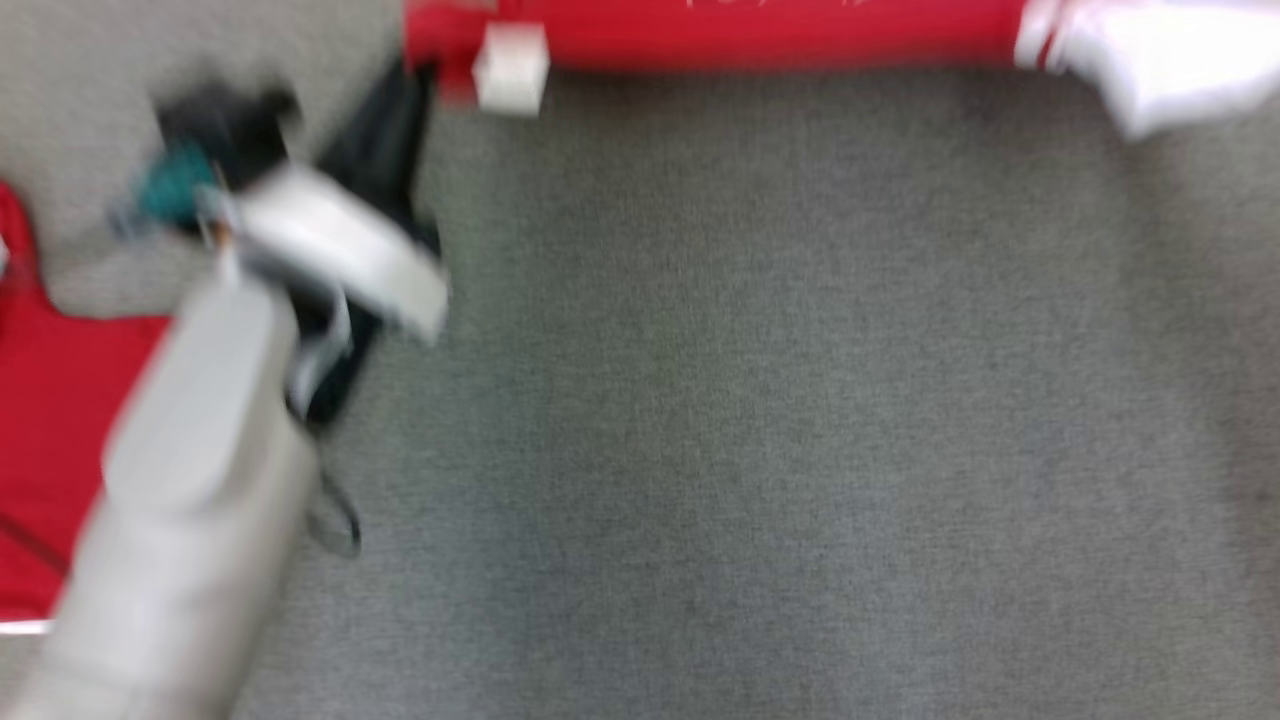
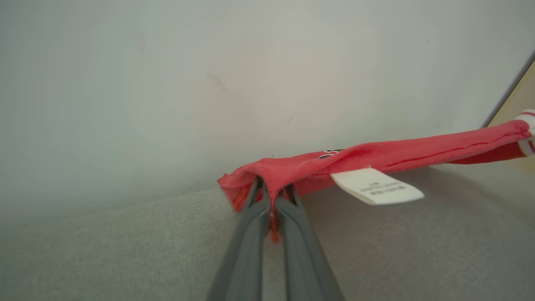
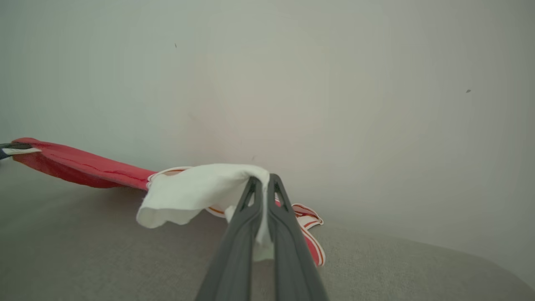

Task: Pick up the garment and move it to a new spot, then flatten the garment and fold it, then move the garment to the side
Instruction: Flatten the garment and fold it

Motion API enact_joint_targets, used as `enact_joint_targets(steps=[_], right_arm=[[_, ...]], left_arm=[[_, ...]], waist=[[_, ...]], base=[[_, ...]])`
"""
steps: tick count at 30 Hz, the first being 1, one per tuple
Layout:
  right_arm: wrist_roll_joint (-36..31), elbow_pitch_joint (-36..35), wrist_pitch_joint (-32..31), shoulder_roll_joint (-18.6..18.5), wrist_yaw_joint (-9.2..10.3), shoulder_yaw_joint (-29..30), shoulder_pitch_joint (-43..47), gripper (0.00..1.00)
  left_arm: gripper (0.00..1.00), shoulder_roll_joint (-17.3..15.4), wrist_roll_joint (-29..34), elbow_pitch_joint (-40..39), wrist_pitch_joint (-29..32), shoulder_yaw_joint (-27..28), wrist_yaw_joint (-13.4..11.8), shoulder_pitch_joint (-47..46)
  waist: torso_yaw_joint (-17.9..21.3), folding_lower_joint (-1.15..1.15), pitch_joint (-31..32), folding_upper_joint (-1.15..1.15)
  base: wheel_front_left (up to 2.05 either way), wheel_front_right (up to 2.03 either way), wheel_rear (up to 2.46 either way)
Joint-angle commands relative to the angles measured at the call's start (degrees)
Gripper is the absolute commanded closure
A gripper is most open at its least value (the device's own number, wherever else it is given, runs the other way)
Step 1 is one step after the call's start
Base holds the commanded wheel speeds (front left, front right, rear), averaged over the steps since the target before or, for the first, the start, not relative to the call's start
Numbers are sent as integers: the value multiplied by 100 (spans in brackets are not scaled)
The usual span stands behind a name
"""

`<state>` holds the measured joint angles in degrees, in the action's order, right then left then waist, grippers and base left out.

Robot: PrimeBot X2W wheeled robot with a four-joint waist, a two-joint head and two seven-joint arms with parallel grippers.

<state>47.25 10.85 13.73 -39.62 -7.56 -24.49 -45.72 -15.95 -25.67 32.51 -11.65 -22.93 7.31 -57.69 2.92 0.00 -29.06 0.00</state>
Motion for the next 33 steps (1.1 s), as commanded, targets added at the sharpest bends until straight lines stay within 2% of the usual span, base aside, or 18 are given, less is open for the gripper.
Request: enact_joint_targets(steps=[1, 5, 9, 16, 22, 28, 30, 33], right_arm=[[157, -224, 69, -254, 15, -5, 595, 100], [303, -621, 100, -640, 15, -75, 1824, 100], [105, -853, 80, -950, 15, -385, 2665, 100], [-230, -948, -81, -1239, 15, -819, 3629, 100], [119, -1265, -500, -1530, 15, -877, 4651, 100], [549, -1774, -1024, -1869, 15, -548, 5448, 100], [647, -1935, -1224, -1932, 15, -389, 5470, 100], [857, -2164, -1654, -1947, 15, -244, 5240, 100]], left_arm=[[100, -144, -141, -255, -70, -67, 4, 591], [100, -228, -288, -849, -89, -214, -49, 1875], [100, -302, -311, -1482, 56, -393, -264, 2929], [100, -590, -262, -2532, 509, -685, -811, 4604], [100, -771, -264, -3335, 820, -893, -1295, 5834], [100, -1002, -431, -4177, 1277, -924, -1622, 6538], [100, -1113, -558, -4412, 1515, -887, -1624, 6549], [100, -1254, -829, -4644, 1994, -809, -1491, 6307]], waist=[[-49, 0, 419, 0], [-64, 0, 822, 0], [-47, 0, 1120, 0], [-13, 0, 1555, 0], [-38, 0, 1791, 0], [-3, 0, 1815, 0], [14, 0, 1780, 0], [43, 0, 1696, 0]], base=[[0, 0, 0], [0, 0, 0], [0, 0, 0], [0, 0, 0], [0, 0, 0], [0, 0, 0], [0, 0, 0], [0, 0, 0]])
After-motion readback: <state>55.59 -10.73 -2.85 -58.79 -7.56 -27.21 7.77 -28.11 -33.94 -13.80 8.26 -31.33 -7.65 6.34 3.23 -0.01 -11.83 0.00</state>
